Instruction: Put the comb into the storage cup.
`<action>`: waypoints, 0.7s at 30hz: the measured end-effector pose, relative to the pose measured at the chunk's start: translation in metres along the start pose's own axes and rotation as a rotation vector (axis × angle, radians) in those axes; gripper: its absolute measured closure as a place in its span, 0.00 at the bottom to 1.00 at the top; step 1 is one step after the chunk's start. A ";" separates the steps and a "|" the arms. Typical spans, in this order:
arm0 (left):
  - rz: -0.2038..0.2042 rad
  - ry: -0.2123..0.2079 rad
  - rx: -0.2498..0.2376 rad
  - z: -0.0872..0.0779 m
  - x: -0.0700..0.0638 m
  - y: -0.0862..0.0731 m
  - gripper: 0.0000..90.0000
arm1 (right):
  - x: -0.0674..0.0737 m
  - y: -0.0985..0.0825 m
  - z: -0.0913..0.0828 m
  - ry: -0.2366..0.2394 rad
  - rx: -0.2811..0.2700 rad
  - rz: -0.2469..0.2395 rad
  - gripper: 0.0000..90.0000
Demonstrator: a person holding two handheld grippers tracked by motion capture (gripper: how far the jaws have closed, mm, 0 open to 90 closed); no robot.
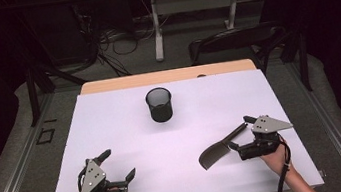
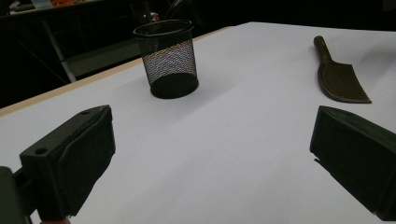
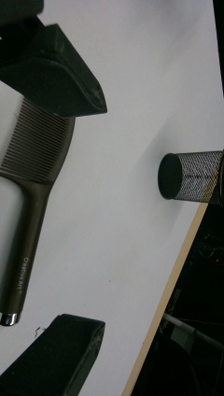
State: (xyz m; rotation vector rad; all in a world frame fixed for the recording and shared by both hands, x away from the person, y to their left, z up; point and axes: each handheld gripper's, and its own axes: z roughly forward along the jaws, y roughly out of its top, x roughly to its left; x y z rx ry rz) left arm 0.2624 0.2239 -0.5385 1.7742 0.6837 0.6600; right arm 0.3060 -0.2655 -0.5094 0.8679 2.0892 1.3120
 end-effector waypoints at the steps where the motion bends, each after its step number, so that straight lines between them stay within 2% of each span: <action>1: 0.000 0.001 0.000 0.000 0.000 0.000 0.00 | -0.002 0.001 0.001 -0.004 0.002 -0.001 0.00; 11: -0.003 -0.002 0.005 0.001 0.000 0.000 0.00 | -0.022 0.004 0.018 -0.017 0.038 0.039 0.00; 15: -0.002 -0.005 0.008 0.002 0.001 -0.001 0.00 | -0.033 0.003 0.026 -0.016 0.063 0.073 0.00; 21: 0.005 -0.010 0.009 0.002 0.001 0.000 0.00 | -0.036 0.005 0.030 -0.021 0.081 0.068 0.01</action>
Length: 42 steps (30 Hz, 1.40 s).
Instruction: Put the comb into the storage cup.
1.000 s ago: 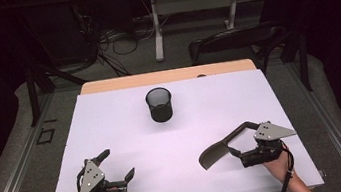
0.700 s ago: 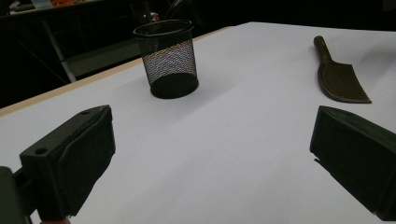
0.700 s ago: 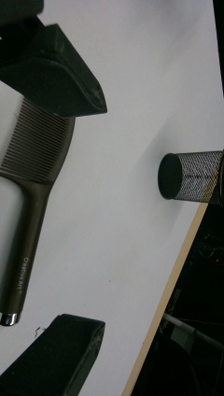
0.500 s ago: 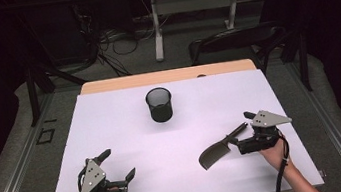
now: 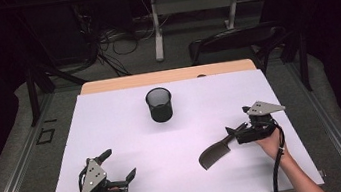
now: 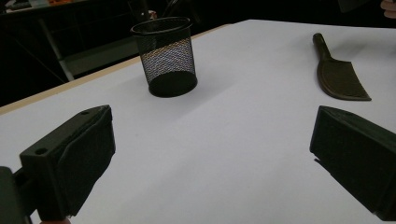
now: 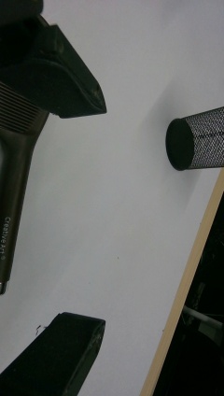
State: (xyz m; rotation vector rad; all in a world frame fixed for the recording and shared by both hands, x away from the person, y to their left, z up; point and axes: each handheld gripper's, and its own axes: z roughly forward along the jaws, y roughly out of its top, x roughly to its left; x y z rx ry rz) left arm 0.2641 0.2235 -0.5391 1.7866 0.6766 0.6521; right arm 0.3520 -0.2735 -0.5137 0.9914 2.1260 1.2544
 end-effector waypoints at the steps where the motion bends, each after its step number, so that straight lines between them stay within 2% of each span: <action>1: 0.000 0.001 0.000 0.000 0.000 0.000 0.00 | -0.001 0.000 0.001 -0.002 0.004 0.000 0.02; 4: -0.002 0.002 -0.001 0.000 0.000 0.000 0.00 | -0.006 0.002 0.001 0.011 0.008 0.007 0.08; 8: 0.000 0.001 0.000 0.000 0.000 0.000 0.00 | -0.011 0.005 0.001 -0.002 0.007 0.009 0.16; 12: -0.002 0.000 -0.001 0.000 0.000 0.000 0.00 | -0.016 0.004 0.003 -0.034 0.039 0.018 0.26; 13: -0.002 0.002 -0.001 0.000 0.000 0.000 0.00 | -0.018 0.002 0.005 -0.044 0.053 0.023 0.32; 15: 0.003 0.000 0.002 0.000 0.000 0.000 0.00 | -0.019 0.002 0.005 -0.055 0.069 0.023 0.35; 20: 0.000 -0.001 0.004 0.001 0.000 0.000 0.00 | -0.023 0.000 0.009 -0.063 0.102 0.025 0.60; 24: 0.001 0.001 0.000 0.001 0.000 0.000 0.00 | -0.024 -0.001 0.015 -0.081 0.127 0.002 0.79; 26: 0.000 0.001 -0.001 0.000 0.000 0.000 0.00 | -0.024 -0.002 0.016 -0.099 0.143 -0.014 0.92; 28: -0.002 0.001 -0.003 0.001 0.000 0.000 0.00 | -0.023 -0.005 0.017 -0.123 0.161 -0.038 1.00; 33: 0.000 -0.001 -0.004 0.000 0.000 0.000 0.00 | -0.021 -0.011 0.025 -0.155 0.210 -0.073 1.00; 37: 0.002 -0.004 0.001 0.001 0.000 0.000 0.00 | -0.022 -0.012 0.024 -0.176 0.205 -0.082 1.00; 42: 0.004 -0.003 0.000 0.001 0.000 0.000 0.00 | -0.027 -0.016 0.025 -0.190 0.211 -0.070 1.00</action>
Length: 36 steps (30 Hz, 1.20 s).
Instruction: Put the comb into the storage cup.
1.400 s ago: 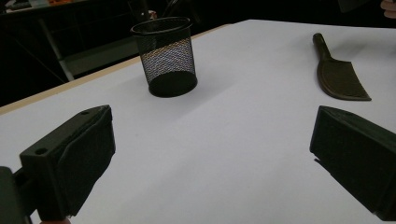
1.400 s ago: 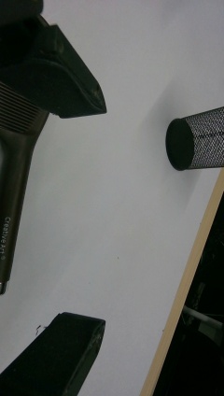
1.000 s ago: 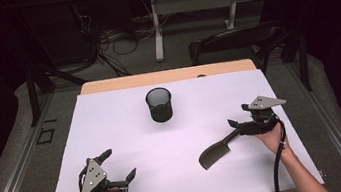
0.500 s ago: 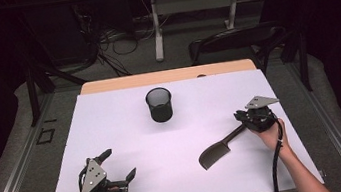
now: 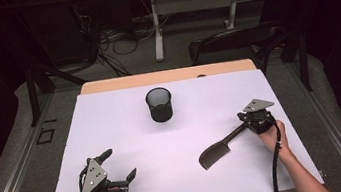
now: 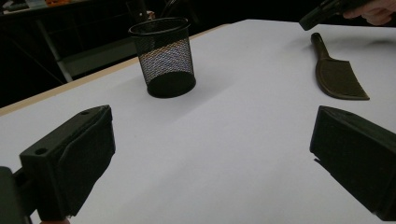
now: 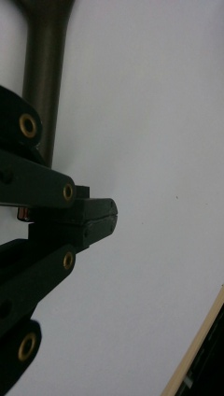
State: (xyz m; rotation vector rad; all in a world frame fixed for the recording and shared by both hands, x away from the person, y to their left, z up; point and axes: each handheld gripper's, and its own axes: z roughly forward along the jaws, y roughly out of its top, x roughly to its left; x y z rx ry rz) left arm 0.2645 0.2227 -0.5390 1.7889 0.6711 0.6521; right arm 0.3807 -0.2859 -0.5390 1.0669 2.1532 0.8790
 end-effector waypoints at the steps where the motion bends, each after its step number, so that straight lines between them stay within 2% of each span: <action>1: 0.000 0.001 0.000 0.000 0.000 0.000 0.00 | -0.001 -0.001 0.001 -0.004 -0.001 -0.001 1.00; 13: 0.002 -0.003 0.006 0.001 0.000 0.000 0.00 | -0.002 -0.006 0.006 -0.009 0.011 -0.010 1.00; 36: 0.014 0.009 0.009 0.000 0.000 0.000 0.00 | -0.001 -0.010 0.009 -0.006 0.116 -0.021 1.00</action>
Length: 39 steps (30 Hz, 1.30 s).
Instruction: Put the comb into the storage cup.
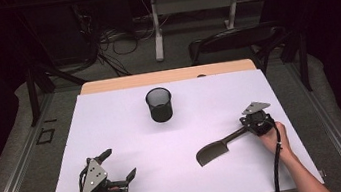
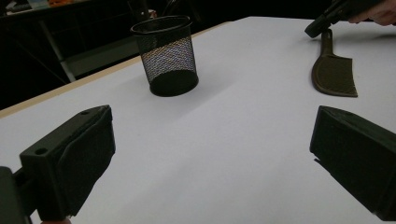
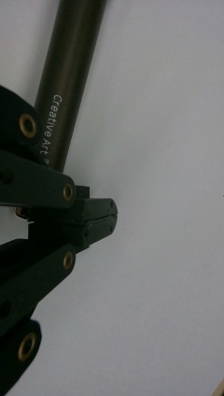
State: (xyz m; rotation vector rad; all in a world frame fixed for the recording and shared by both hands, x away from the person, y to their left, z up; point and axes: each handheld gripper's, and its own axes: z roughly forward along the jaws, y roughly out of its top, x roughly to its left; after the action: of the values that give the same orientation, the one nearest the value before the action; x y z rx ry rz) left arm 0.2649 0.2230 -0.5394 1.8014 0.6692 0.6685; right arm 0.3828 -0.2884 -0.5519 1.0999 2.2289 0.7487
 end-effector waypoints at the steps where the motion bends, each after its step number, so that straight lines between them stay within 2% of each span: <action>1: 0.001 0.001 0.000 0.000 0.000 0.000 0.00 | 0.000 0.000 -0.001 0.001 0.003 0.003 1.00; 18: 0.010 -0.002 -0.002 0.000 -0.001 0.000 0.00 | 0.005 -0.007 -0.013 0.025 0.055 0.023 1.00; 27: 0.009 0.000 -0.005 -0.001 0.000 0.000 0.00 | 0.010 -0.010 -0.018 0.034 0.074 0.003 1.00; 39: 0.010 -0.001 -0.004 -0.001 0.000 0.001 0.00 | 0.013 -0.014 -0.027 0.045 0.091 0.016 1.00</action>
State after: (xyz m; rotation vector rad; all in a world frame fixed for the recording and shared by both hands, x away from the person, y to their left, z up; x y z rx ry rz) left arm 0.2640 0.2231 -0.5386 1.8021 0.6579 0.6747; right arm 0.3510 -0.2913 -0.5451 1.1554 2.3152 0.6911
